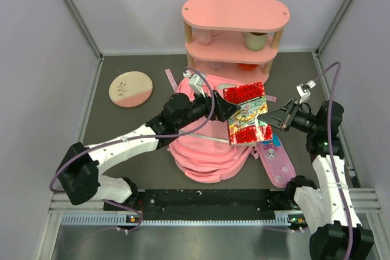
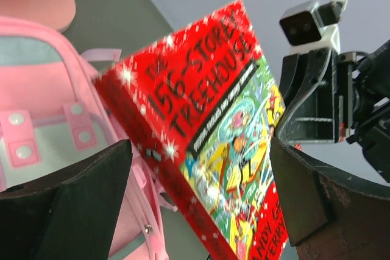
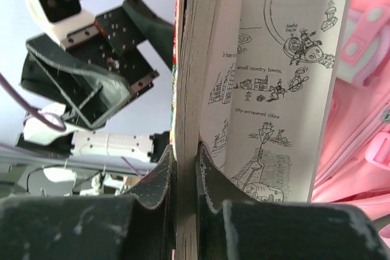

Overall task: Pack the student bag
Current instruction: Pick up the book from the center of the board.

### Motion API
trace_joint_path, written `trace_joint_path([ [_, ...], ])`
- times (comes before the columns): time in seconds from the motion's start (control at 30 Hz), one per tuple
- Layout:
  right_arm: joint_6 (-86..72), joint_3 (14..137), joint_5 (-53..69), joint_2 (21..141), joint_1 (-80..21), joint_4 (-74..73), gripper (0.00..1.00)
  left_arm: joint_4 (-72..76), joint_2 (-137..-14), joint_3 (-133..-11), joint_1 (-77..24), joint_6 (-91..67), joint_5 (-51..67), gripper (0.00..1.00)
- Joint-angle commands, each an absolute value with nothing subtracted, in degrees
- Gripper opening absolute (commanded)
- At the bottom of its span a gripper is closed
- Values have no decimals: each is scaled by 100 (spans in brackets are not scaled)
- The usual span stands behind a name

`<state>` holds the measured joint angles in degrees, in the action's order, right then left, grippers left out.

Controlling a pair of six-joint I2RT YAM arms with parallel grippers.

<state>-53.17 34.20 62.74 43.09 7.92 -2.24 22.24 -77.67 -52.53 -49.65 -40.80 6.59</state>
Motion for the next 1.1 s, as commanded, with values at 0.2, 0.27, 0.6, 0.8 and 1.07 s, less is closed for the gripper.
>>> trace_joint_path([
  [0.2, -5228, 3630, 7435, 4192, 484, 622, 0, 3445, -7717, -5283, -4509, -4640, 2197, 98],
  [0.27, -5238, 3674, 7462, 4271, 334, 703, 0, 3507, -7699, -5221, -4474, -4676, 2267, 98],
  [0.6, -4509, 4271, 7042, 5079, 53, 63, 1, 3297, -7603, -5168, -4342, -4641, 2795, 4],
  [0.8, -3517, 4947, 4715, 5186, 70, -1826, 96, 2726, -6778, -4659, -4052, -4676, 2014, 0],
  [1.07, -4206, 4028, 4411, 3879, -148, -2059, 99, 2311, -4870, -3815, -3498, -5018, 283, 0],
])
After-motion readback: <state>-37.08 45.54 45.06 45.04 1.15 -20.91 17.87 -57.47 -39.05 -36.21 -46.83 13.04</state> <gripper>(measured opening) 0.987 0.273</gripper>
